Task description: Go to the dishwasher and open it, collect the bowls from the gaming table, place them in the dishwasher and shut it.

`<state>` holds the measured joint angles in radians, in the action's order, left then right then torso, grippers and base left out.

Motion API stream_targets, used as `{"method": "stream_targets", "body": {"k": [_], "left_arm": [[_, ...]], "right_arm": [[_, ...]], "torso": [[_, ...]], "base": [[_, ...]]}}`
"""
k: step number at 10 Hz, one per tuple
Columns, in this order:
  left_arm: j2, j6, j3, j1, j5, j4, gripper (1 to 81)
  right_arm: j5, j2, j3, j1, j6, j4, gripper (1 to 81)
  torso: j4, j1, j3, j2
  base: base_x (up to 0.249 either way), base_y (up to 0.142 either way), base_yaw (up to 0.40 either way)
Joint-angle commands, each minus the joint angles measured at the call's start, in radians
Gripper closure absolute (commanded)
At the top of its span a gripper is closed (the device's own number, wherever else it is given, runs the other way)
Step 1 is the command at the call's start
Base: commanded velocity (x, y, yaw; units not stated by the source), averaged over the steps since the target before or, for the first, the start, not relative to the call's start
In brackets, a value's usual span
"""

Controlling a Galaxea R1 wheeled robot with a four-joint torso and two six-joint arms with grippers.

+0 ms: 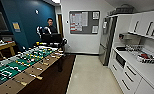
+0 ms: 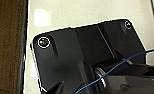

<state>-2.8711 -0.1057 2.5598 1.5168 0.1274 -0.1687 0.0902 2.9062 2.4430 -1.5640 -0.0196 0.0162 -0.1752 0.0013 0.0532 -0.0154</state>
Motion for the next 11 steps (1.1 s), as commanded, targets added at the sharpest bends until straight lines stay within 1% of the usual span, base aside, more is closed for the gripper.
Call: {"method": "stream_targets", "body": {"k": [1,11], "left_arm": [[0.011,0.0,-0.004,-0.04,-0.046,-0.011,1.0],[0.01,0.001,-0.004,-0.042,-0.049,-0.012,1.0]], "right_arm": [[-0.049,-0.008,-0.019,0.038,0.001,0.013,1.0],[-0.049,-0.011,-0.015,0.04,0.0,0.008,1.0]], "torso": [[0.0,0.0,0.0,0.0],[0.0,0.0,0.0,0.0]], "base": [[0.0,0.0,0.36],[0.0,0.0,0.36]]}}
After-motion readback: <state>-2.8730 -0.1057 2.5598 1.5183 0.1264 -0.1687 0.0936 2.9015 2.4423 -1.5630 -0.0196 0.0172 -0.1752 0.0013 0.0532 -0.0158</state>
